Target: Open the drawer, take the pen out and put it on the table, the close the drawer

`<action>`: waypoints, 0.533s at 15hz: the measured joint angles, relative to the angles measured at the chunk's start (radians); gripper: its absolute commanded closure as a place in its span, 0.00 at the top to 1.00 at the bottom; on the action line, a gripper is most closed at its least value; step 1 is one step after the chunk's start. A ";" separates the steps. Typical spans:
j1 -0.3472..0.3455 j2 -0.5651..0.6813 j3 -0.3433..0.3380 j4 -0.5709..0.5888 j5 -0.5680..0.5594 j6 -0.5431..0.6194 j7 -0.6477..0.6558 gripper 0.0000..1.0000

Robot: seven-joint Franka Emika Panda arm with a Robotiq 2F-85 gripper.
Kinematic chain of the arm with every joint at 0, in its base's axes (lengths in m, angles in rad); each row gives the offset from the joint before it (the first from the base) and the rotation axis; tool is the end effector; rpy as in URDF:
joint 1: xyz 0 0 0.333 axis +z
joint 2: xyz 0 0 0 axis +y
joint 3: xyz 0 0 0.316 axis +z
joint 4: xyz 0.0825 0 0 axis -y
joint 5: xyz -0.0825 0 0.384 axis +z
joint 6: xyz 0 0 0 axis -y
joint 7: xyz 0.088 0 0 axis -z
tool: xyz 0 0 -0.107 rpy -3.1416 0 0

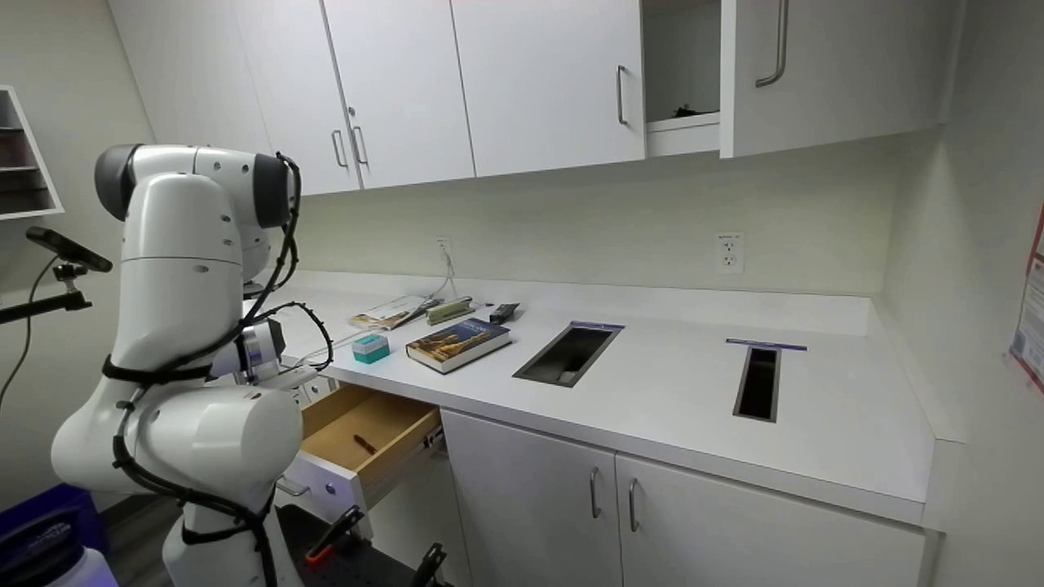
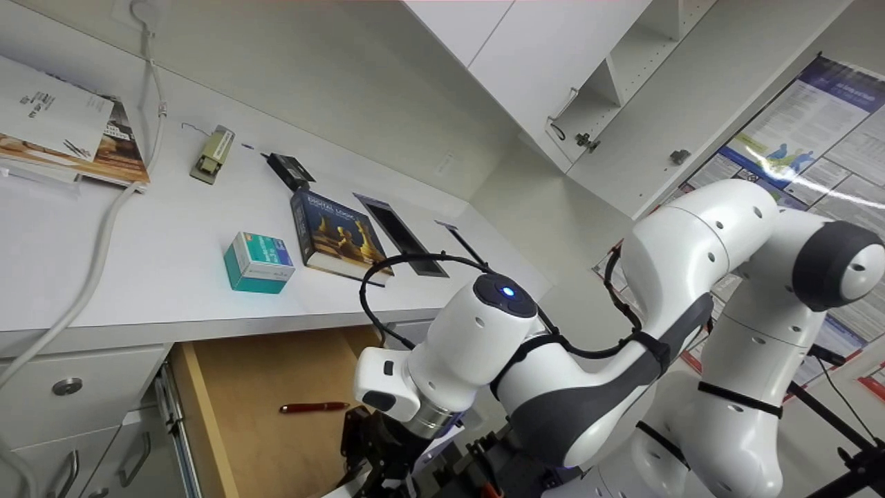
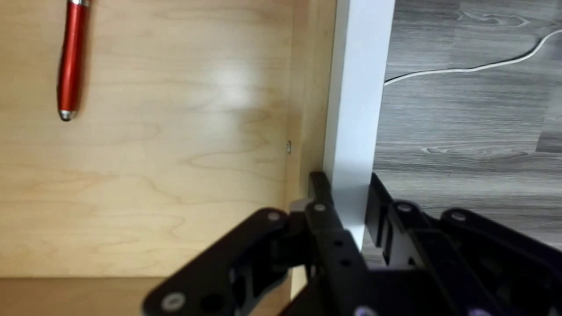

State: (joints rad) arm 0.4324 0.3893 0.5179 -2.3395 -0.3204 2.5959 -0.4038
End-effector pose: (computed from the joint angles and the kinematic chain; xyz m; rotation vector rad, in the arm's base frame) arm 0.2798 0.4227 0.1847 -2.1657 -2.2496 0.1009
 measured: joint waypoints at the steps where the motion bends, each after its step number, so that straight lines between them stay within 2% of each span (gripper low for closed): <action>1: 0.000 -0.002 0.004 -0.005 0.003 0.002 0.002 0.06; 2: 0.000 -0.003 0.007 -0.007 0.006 0.002 0.002 0.06; 3: 0.000 -0.004 0.008 -0.008 0.008 0.002 0.002 0.48; 5: -0.001 -0.003 0.008 -0.008 0.012 0.002 0.000 0.54; 8: 0.000 0.018 0.026 -0.006 0.020 0.033 -0.031 0.78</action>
State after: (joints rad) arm 0.4325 0.4070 0.5435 -2.3453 -0.2999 2.6293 -0.4344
